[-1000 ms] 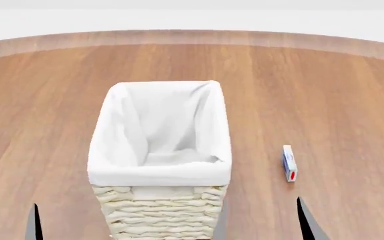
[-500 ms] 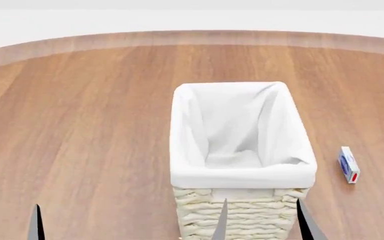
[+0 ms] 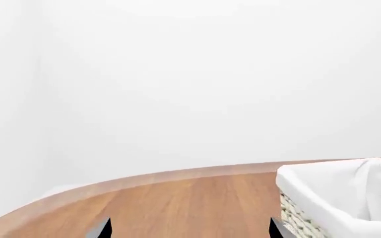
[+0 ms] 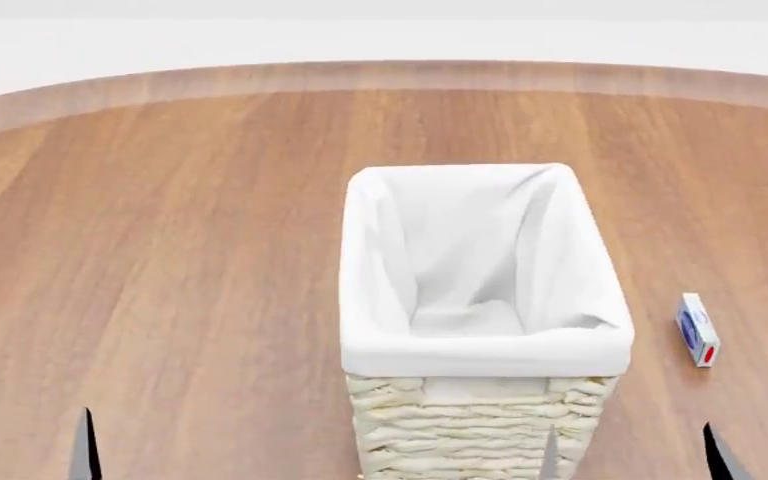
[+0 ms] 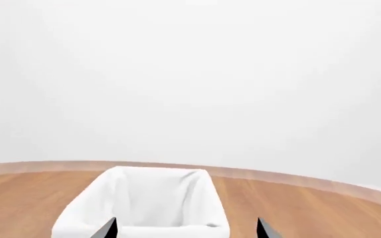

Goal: Pick up the alphabet soup and put it in the basket.

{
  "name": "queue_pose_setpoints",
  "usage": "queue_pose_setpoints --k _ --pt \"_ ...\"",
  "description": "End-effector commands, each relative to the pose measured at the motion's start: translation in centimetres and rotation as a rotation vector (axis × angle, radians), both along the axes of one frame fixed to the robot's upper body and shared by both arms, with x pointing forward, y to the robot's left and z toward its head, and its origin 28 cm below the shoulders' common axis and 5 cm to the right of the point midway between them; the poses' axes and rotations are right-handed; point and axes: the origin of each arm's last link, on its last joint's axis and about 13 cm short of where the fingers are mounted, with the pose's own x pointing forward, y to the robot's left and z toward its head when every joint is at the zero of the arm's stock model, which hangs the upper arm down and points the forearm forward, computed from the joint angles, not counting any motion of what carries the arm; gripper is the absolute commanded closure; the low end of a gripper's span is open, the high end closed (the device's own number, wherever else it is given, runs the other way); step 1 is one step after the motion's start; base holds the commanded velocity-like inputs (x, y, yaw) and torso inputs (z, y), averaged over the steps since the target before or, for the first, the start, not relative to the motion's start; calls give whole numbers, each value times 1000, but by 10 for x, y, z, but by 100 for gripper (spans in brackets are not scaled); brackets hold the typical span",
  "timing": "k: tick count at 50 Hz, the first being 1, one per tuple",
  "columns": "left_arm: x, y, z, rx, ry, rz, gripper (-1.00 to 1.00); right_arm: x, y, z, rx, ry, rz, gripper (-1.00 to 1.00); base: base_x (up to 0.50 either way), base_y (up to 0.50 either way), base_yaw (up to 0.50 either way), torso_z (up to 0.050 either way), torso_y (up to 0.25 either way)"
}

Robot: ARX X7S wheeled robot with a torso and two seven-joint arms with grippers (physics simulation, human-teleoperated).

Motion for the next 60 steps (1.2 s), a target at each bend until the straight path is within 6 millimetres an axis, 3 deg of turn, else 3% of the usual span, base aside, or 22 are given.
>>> queue_pose_setpoints --k 1,5,6,11,12,13,31,49,60 --pt "6 0 -8 4 21 9 -100 -24 -42 -16 -1 49 -30 -100 0 0 0 0 0" --pt "8 0 -8 9 24 14 -100 -38 -55 -30 -5 83 -74 -100 0 0 0 0 0" --pt "9 0 -10 14 25 14 -100 -54 -62 -51 -7 118 -100 -100 0 0 0 0 0" --pt "9 1 -11 11 27 17 -100 -67 -63 -67 0 144 -117 -100 0 0 0 0 0" --pt "9 2 -11 16 26 24 -100 -119 -50 -103 120 263 -174 -100 0 0 0 0 0" --pt "9 1 -11 15 26 24 -100 -127 -54 -112 95 212 -202 -100 0 0 0 0 0" --pt "10 2 -12 15 32 26 -100 -129 -50 -138 108 238 -235 -100 0 0 0 0 0" --pt "11 2 -14 15 37 28 -100 -115 -43 -151 71 238 -230 -100 0 0 0 0 0" --pt "12 1 -16 17 42 23 -100 -112 -53 -138 61 197 -278 -100 0 0 0 0 0"
